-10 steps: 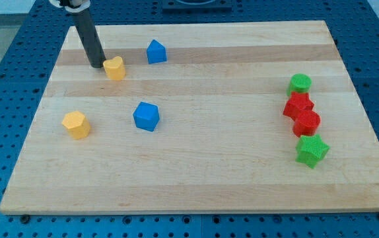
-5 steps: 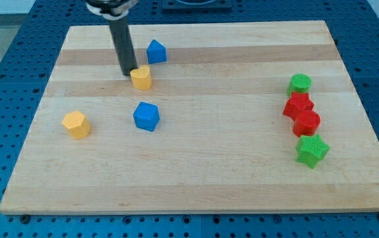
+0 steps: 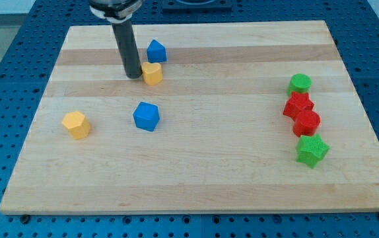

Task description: Nudge the yellow heart a bit

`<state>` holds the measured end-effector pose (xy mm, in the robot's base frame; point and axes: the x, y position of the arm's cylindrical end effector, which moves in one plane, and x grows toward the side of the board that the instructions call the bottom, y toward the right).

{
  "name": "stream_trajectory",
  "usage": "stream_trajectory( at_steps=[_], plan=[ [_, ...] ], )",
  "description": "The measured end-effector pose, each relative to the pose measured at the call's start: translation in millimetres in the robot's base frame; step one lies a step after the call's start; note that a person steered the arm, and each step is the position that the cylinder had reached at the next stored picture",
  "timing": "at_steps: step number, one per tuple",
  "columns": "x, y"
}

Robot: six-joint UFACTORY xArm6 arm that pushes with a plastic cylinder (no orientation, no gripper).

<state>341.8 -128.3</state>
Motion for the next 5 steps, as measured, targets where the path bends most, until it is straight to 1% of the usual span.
stream_trajectory(
  at_steps=[2,3,4,5],
  plan=[
    [3,0],
    [-19,0],
    [-14,0],
    [30,0]
  ],
)
